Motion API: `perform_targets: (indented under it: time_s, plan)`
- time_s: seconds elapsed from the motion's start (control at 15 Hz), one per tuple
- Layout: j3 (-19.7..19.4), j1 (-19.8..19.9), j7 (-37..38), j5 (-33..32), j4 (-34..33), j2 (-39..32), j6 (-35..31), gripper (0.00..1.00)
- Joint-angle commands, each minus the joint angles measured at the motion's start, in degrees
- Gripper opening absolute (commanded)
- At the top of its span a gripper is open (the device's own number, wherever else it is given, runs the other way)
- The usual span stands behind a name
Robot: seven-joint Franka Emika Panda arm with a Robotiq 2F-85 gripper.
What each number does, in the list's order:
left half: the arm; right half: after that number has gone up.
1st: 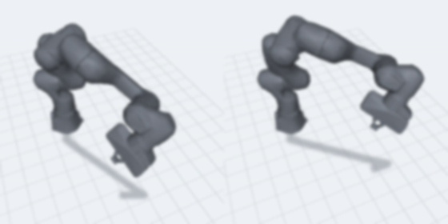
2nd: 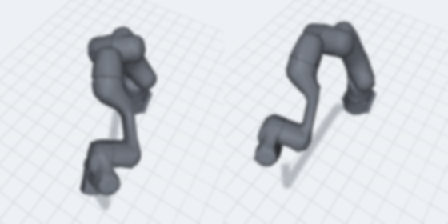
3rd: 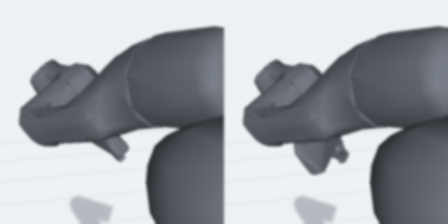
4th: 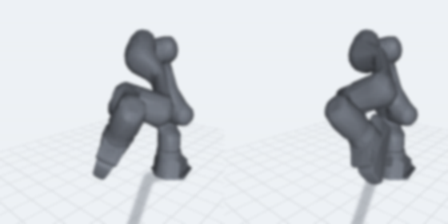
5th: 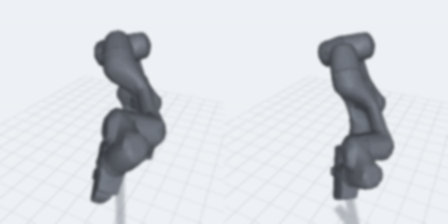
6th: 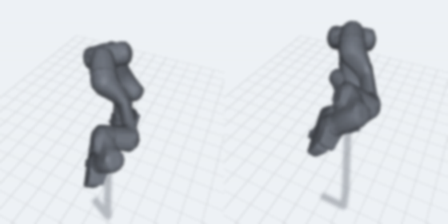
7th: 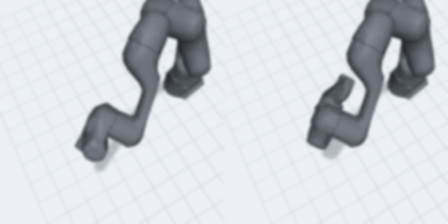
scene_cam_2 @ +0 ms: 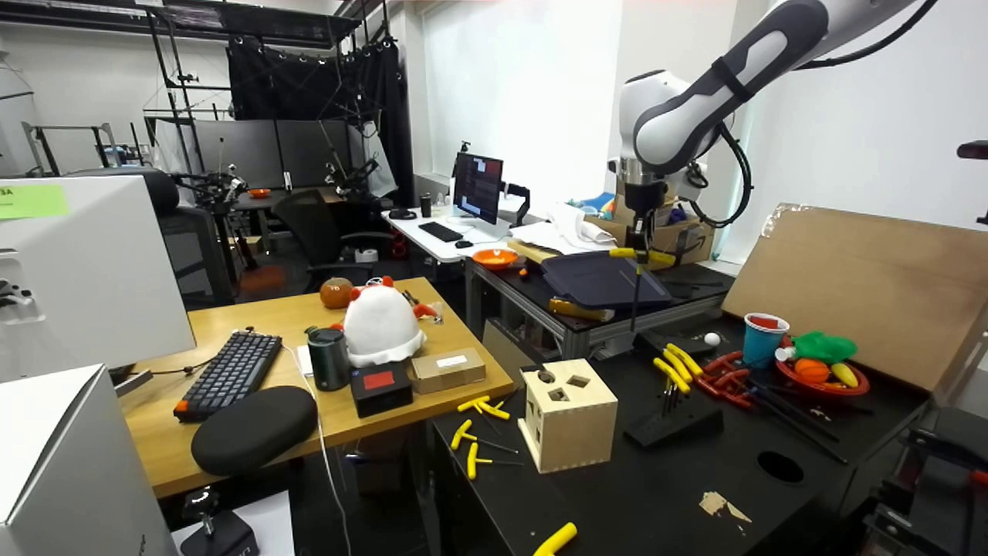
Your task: Pick up the yellow object tool and put it among the other yellow tools
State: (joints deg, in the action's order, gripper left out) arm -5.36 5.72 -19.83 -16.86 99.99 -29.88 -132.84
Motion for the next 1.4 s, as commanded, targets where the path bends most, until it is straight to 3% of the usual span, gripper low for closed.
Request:
perform_targets:
  time_s: [0.0,0.47,0.53,1.2,1.27,1.33]
  plan:
    - [-1.48,-0.80,5.29,-2.46,4.11,3.09,-1.35,0.06]
    - [-3.95,-1.24,14.55,-5.16,7.64,4.35,-6.54,0.06]
    - [-3.02,-0.30,11.82,-3.75,3.94,1.09,-4.03,0.23]
    - [-3.25,-0.46,12.53,-3.85,4.91,1.48,-5.45,0.23]
    - [-3.71,-0.80,13.58,-4.34,4.28,0.83,-5.32,0.06]
    - [-4.58,-1.22,15.65,-4.97,3.01,-0.27,-5.56,0.06]
